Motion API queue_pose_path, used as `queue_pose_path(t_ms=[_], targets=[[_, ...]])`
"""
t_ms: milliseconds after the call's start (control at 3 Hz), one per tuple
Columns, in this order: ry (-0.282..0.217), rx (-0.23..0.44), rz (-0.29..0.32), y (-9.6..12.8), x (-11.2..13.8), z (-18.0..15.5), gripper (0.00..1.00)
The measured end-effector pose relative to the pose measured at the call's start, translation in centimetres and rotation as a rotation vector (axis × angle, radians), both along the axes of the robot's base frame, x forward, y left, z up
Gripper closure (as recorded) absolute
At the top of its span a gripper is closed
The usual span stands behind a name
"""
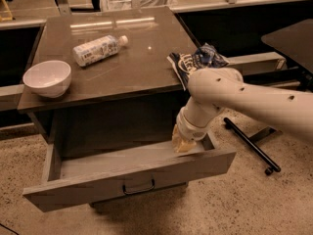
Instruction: Open top drawer
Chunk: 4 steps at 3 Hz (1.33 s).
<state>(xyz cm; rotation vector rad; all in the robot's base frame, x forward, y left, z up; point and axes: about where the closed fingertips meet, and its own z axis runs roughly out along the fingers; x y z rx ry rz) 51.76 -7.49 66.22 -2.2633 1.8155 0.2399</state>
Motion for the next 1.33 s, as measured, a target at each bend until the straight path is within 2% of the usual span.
queue_pose_path(t_ms=[333, 667, 1000, 1333], targets=[[0.091, 0.008, 0.026, 0.0, -1.1, -4.4, 1.0], [0.159, 0.029, 0.037, -0.5, -1.1, -6.0, 1.0], [0.262, 0.042, 0.055, 0.0, -2.6, -5.2, 1.0], [0.31, 0.046, 0.05, 0.0, -3.8, -4.4, 1.0]])
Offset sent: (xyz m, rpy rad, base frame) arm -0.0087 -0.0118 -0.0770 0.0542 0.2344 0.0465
